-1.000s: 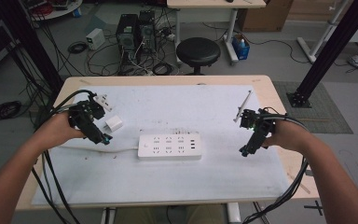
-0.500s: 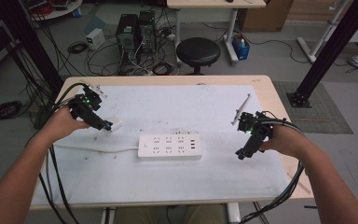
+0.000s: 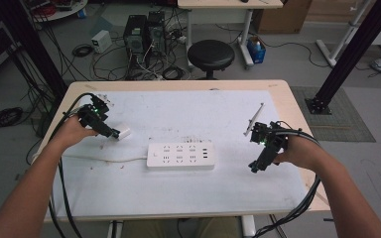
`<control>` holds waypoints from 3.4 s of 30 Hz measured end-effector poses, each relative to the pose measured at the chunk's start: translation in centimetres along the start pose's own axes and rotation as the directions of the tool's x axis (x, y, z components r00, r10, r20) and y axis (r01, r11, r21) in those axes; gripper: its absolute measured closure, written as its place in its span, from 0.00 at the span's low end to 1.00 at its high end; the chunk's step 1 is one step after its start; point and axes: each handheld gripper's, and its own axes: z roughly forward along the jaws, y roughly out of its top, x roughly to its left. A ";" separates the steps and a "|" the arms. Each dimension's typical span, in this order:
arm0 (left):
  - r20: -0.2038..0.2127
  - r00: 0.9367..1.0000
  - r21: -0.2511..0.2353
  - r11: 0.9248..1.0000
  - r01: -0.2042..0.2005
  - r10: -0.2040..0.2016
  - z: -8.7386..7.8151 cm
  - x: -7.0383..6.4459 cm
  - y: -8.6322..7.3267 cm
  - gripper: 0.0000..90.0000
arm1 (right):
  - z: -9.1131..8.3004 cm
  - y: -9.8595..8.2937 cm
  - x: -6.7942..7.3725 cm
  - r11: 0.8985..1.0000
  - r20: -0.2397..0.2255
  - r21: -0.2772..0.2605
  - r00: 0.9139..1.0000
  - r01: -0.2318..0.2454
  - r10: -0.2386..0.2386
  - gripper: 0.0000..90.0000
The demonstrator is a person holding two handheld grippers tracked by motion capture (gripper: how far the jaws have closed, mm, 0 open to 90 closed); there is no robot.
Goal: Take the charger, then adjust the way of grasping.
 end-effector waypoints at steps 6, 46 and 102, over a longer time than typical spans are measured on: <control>-0.025 0.999 -0.001 1.000 0.021 -0.021 1.8 0.5 0.1 0.13 | 0.1 0.0 -0.1 1.000 0.000 0.000 1.000 0.000 0.000 0.01; 0.000 0.999 -0.053 0.997 0.054 -0.054 2.1 0.4 -0.7 0.47 | 0.4 -0.6 0.0 1.000 -0.015 -0.004 1.000 -0.017 0.017 0.01; 0.037 0.956 -0.199 0.940 -0.278 0.290 -8.8 -12.6 2.1 0.47 | -0.3 -1.1 1.4 0.982 0.047 -0.179 0.996 -0.065 0.075 0.02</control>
